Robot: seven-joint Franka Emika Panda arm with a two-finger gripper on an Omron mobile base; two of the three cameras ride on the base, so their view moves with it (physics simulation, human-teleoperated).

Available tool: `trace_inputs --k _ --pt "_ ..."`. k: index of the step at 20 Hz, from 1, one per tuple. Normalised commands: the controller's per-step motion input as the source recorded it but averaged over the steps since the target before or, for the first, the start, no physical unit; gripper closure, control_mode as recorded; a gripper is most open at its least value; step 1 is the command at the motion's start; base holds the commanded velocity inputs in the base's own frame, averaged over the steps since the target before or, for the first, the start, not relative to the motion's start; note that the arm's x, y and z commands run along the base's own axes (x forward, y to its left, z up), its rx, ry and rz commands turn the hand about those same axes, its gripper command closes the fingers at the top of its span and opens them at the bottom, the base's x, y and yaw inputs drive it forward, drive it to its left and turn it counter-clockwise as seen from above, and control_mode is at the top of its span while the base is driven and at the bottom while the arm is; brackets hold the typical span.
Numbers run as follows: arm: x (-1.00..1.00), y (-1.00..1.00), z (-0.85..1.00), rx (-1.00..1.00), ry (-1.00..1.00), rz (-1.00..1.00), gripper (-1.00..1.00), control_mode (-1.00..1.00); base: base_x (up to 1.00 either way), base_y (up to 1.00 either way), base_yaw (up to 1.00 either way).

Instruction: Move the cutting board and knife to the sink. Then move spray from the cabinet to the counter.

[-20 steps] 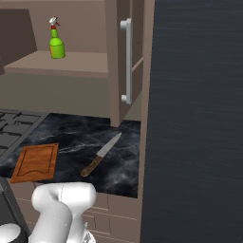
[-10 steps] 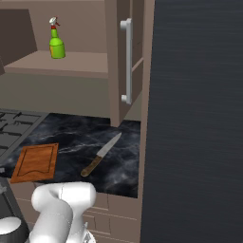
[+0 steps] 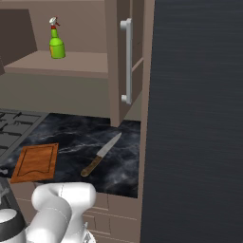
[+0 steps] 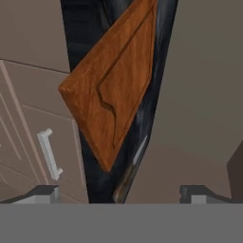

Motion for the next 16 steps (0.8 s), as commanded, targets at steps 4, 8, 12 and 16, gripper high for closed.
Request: trace_inputs --k 4,8,12,16 --pt "0.18 0.06 -0.05 -0.03 0.0 0.02 -1.0 -1.0 0.0 0.0 0.0" --pt "0.22 0.0 -0.06 -0.03 0.0 0.0 -1.0 -1.0 0.0 0.0 0.0" --pt "0.2 0.02 -0.17 -0.05 0.0 0.0 -1.0 -1.0 0.0 0.0 0.0" --pt "0.24 0.06 -0.22 -0.04 0.02 0.0 -1.0 -1.0 0.0 0.0 0.0"
